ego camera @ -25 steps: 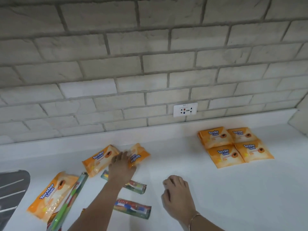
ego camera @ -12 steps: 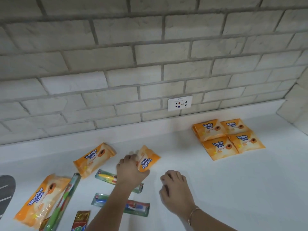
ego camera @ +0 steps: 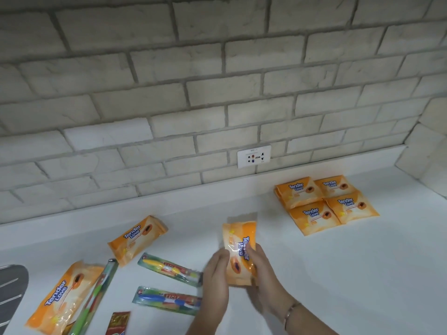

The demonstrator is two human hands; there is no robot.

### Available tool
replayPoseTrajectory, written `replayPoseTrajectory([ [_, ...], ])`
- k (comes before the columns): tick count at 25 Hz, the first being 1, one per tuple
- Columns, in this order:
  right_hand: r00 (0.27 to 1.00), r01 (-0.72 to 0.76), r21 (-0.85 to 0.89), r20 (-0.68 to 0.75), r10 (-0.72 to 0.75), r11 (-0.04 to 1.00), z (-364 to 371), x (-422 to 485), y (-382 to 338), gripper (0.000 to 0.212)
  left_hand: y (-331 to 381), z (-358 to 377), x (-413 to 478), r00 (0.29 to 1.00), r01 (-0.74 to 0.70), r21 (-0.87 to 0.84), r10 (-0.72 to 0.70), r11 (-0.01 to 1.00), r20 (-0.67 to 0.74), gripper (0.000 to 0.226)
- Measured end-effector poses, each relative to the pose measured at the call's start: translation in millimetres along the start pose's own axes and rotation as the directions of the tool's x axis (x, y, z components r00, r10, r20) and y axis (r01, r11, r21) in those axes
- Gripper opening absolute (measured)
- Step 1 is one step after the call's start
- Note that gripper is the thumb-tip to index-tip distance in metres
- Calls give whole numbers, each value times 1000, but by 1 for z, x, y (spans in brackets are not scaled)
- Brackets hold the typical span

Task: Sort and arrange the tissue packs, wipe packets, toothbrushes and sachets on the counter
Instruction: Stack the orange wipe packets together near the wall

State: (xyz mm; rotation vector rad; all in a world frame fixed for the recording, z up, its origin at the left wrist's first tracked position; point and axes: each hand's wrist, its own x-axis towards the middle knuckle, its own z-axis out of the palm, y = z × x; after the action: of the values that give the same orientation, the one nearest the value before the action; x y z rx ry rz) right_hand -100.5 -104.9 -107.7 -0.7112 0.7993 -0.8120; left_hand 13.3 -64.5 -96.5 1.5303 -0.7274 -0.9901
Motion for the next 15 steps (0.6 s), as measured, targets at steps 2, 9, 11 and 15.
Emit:
replayPoseTrajectory([
  [2,1000,-16,-71,16,18,997,-16,-12,-17,45,0,10,-4,997,77,-102,-78,992,-7,25],
  [9,967,-126,-537,120,224,834,-61,-36,-80,64,21,31,-4,972,229,-171,-215,958,96,33],
  [11,981,-113,-578,65,183,808,-71,-42,-90,69,23,41,-2,977,197,-127,-185,972,107,45],
  [15,977,-62,-305,-211,-4,950,-106,-44,-109,64,27,70,-5,984,176,-188,-166,966,70,31],
])
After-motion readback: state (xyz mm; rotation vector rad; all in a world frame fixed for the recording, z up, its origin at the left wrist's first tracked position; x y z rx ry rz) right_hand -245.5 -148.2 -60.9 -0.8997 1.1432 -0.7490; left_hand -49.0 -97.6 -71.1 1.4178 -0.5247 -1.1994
